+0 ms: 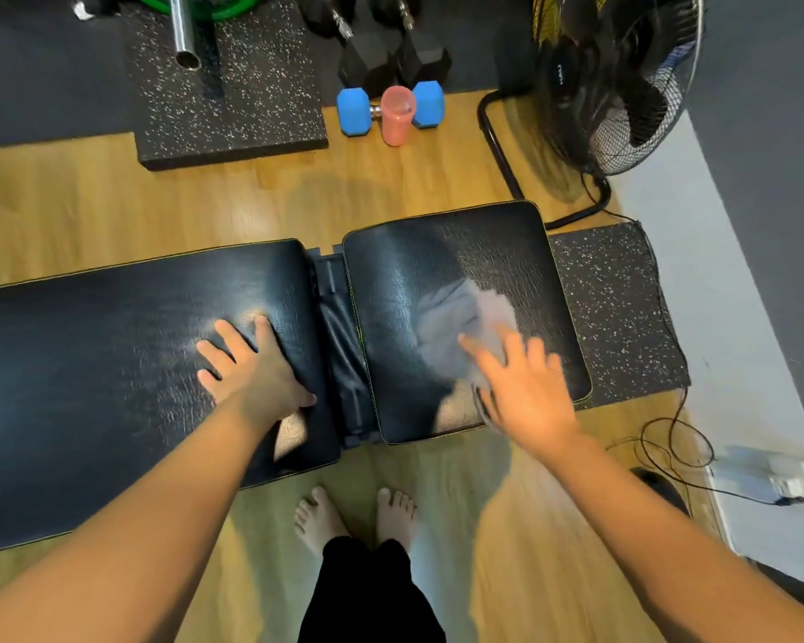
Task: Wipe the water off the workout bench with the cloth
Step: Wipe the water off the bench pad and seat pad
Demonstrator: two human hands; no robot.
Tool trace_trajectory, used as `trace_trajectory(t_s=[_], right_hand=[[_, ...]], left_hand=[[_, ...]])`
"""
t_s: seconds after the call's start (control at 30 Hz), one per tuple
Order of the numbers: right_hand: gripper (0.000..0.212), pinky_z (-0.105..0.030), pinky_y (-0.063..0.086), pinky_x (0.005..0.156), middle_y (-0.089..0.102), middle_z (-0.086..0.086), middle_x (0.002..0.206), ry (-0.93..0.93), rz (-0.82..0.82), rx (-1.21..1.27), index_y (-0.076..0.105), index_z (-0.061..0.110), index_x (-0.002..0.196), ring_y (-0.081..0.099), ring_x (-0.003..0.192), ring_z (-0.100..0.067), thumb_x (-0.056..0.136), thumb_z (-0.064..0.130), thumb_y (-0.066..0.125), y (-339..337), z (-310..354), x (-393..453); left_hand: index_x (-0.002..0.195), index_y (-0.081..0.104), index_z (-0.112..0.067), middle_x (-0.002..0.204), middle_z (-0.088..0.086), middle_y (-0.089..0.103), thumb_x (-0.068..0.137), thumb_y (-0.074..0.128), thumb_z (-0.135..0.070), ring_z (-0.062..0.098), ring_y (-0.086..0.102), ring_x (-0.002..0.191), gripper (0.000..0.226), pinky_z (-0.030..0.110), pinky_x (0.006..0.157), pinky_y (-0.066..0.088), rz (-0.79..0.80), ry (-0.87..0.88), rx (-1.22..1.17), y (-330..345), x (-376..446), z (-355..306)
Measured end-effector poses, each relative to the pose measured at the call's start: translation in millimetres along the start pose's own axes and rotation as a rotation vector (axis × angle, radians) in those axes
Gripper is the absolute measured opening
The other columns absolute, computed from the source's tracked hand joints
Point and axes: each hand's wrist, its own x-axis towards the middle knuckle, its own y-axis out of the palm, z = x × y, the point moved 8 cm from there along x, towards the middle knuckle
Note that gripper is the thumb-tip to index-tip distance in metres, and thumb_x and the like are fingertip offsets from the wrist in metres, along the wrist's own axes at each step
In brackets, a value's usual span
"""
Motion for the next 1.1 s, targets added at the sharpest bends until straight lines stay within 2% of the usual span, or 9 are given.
trace_trajectory(t_s=[0.13,0.23,0.37,0.5,0.63,0.73,0.8,0.93,1.1], right_hand=[[0.06,-0.056,0.042,0.086,0.031,-0.016,0.14,0.411,0.009,0.149,0.026,0.039,0.145,0.041,0.111,-0.042,0.093,0.032,0.055,-14,-74,56],[0.058,-0.056,0.039,0.088,0.028,-0.014,0.141,0.598,0.009,0.251,0.023,0.039,0.145,0.038,0.116,-0.043,0.096,0.028,0.052,-17,-77,77],[0.07,-0.051,0.042,0.075,0.039,-0.014,0.131,0.415,-0.036,0.127,0.031,0.036,0.145,0.045,0.099,-0.039,0.085,0.027,0.066,-20,-12,58],[0.076,-0.052,0.045,0.075,0.042,-0.014,0.141,0.196,-0.027,0.055,0.041,0.034,0.146,0.048,0.095,-0.04,0.078,0.03,0.073,-7,43,26],[0.068,-0.053,0.045,0.079,0.035,-0.015,0.142,0.363,-0.026,0.239,0.033,0.036,0.147,0.044,0.104,-0.04,0.087,0.032,0.065,-7,61,18],[0.059,-0.054,0.044,0.083,0.032,-0.015,0.139,0.523,-0.091,0.482,0.031,0.034,0.146,0.041,0.109,-0.044,0.093,0.032,0.058,-13,80,25],[0.057,-0.051,0.043,0.084,0.034,-0.016,0.136,0.539,-0.17,0.631,0.033,0.032,0.146,0.042,0.106,-0.043,0.094,0.032,0.057,-17,106,33],[0.059,-0.049,0.041,0.089,0.036,-0.013,0.135,0.448,-0.257,0.785,0.034,0.033,0.147,0.045,0.107,-0.042,0.093,0.031,0.058,-31,186,66],[0.068,-0.052,0.041,0.088,0.036,-0.005,0.147,0.26,-0.073,0.378,0.033,0.041,0.144,0.046,0.115,-0.038,0.085,0.026,0.063,-37,329,83]], left_hand=[[0.154,-0.01,-0.03,0.161,0.018,-0.017,0.059,0.083,-0.064,0.047,-0.007,0.147,0.138,0.056,0.118,0.021,-0.026,0.035,0.025,-3,1,6],[0.155,-0.009,-0.031,0.162,0.016,-0.016,0.059,0.083,-0.066,0.045,-0.006,0.148,0.137,0.055,0.118,0.021,-0.053,0.04,0.011,-3,0,7],[0.155,-0.01,-0.031,0.162,0.017,-0.015,0.06,0.081,-0.067,0.046,-0.005,0.147,0.136,0.054,0.117,0.021,-0.076,0.06,0.015,-3,-1,10],[0.156,-0.01,-0.032,0.163,0.015,-0.013,0.061,0.074,-0.075,0.042,-0.001,0.149,0.134,0.052,0.116,0.022,-0.091,0.107,0.036,-7,-5,17],[0.156,0.008,-0.037,0.161,0.011,0.01,0.064,0.06,-0.085,0.035,0.021,0.141,0.115,0.048,0.11,0.029,-0.165,0.259,0.1,-26,-7,32],[0.153,0.027,-0.038,0.155,0.001,0.028,0.072,0.059,-0.079,0.029,0.026,0.137,0.096,0.049,0.108,0.028,-0.161,0.406,-0.022,-49,5,63],[0.154,0.021,-0.042,0.162,0.001,0.015,0.068,0.065,-0.077,0.028,0.013,0.146,0.103,0.056,0.112,0.021,-0.143,0.391,-0.062,-59,17,96],[0.146,-0.025,-0.051,0.157,-0.007,-0.038,0.049,0.075,-0.081,0.028,-0.033,0.146,0.143,0.075,0.108,-0.003,0.022,0.167,0.048,-57,37,175],[0.131,-0.046,-0.052,0.146,-0.013,-0.053,0.042,0.075,-0.082,0.03,-0.042,0.14,0.153,0.083,0.101,0.0,0.181,0.09,0.165,-36,45,234]])
